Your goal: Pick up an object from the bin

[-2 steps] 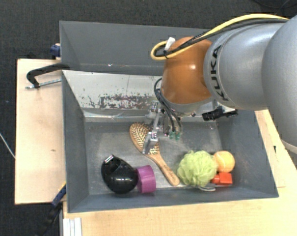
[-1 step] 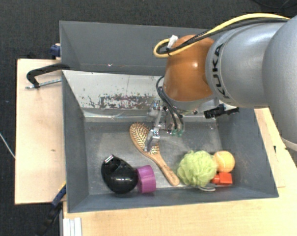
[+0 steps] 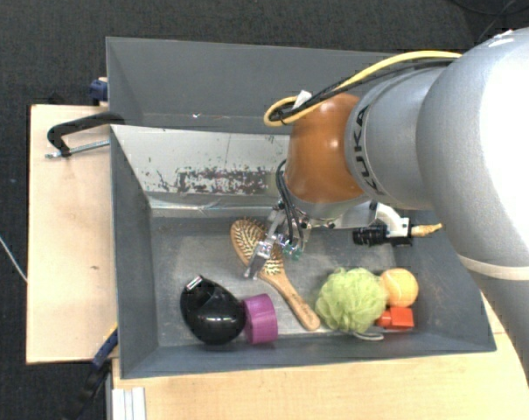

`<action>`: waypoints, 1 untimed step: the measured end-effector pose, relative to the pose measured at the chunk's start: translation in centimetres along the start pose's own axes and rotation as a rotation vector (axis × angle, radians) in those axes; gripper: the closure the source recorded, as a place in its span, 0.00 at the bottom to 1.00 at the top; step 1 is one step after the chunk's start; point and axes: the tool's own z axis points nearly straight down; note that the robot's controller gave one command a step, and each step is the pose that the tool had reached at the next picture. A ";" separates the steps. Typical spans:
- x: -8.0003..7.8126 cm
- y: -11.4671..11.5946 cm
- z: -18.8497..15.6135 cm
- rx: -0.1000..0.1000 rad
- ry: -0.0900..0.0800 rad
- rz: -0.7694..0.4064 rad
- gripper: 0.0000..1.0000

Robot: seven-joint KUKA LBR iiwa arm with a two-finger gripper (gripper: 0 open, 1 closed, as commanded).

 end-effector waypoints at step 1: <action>-1.3 -0.1 1.2 0.001 0.002 -0.167 1.00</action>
Offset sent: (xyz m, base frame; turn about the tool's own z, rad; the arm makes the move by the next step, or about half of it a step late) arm 0.0000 0.0000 0.0000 0.0000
